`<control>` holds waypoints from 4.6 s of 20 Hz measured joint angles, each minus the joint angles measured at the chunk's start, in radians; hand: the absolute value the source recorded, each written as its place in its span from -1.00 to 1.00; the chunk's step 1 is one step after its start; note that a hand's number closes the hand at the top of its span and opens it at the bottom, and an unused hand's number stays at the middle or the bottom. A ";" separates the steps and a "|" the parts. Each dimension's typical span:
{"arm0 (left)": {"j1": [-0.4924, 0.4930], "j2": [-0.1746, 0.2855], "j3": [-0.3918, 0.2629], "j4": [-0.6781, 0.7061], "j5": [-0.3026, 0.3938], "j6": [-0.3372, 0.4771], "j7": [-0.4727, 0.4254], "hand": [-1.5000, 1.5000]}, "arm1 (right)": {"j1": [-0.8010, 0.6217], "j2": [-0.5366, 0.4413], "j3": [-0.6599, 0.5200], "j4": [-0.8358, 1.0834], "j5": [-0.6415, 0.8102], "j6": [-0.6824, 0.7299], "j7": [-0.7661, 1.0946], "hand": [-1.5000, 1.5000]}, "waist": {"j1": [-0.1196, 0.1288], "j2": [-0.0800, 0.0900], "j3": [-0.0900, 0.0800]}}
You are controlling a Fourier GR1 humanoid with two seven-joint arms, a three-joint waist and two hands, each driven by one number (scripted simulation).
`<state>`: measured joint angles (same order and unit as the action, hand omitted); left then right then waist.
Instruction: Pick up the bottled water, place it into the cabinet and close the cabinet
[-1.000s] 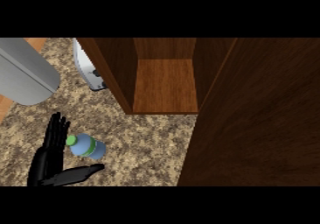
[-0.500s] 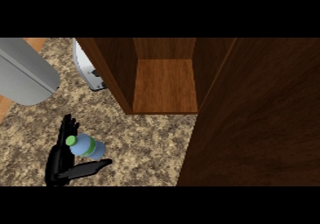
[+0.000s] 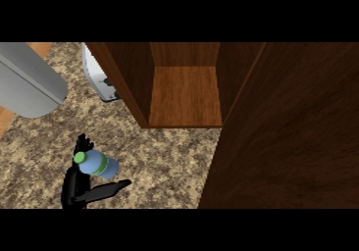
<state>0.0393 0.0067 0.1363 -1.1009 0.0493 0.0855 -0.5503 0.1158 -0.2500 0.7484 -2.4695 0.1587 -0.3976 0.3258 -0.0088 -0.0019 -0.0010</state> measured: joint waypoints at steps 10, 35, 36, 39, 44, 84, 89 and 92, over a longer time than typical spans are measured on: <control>-0.036 0.012 0.019 0.138 0.057 -0.067 -0.119 -1.00 | 0.009 -0.030 0.015 0.001 0.002 -0.021 -0.025 -1.00 | 0.001 0.000 0.000; -0.145 0.012 0.010 0.266 0.169 -0.277 -0.194 1.00 | -0.027 -0.049 0.006 0.004 -0.003 -0.036 0.008 -1.00 | 0.001 0.000 0.001; -0.133 0.008 -0.006 0.259 0.174 -0.273 -0.206 1.00 | -0.022 -0.048 0.020 0.002 0.000 -0.042 0.011 -1.00 | 0.001 -0.001 0.000; -0.132 0.013 -0.013 0.229 0.178 -0.282 -0.203 1.00 | -0.023 -0.045 0.024 0.006 0.001 -0.044 0.007 -1.00 | 0.003 -0.001 0.001; -0.111 0.011 -0.054 0.118 0.187 -0.269 -0.125 1.00 | -0.012 -0.056 0.011 0.005 -0.003 -0.045 -0.013 -1.00 | 0.005 -0.002 0.001; -0.589 -0.007 -0.429 -0.131 0.287 0.399 0.314 1.00 | 0.015 -0.093 0.003 0.011 -0.022 -0.067 -0.079 -1.00 | -0.005 0.002 0.001; -0.720 -0.004 -0.382 0.018 0.275 0.409 0.313 1.00 | 0.012 -0.102 0.000 0.005 -0.028 -0.059 -0.073 -1.00 | -0.010 0.003 0.001; -0.788 -0.005 -0.382 0.116 0.274 0.431 0.298 1.00 | -0.002 -0.088 0.011 0.005 -0.028 -0.064 -0.058 -1.00 | -0.014 0.003 0.001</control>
<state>-0.7485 0.0013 -0.2460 -0.9852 0.3229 0.5170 -0.2527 0.1142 -0.3385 0.7594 -2.4643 0.1305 -0.4620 0.2678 -0.0225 0.0014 -0.0005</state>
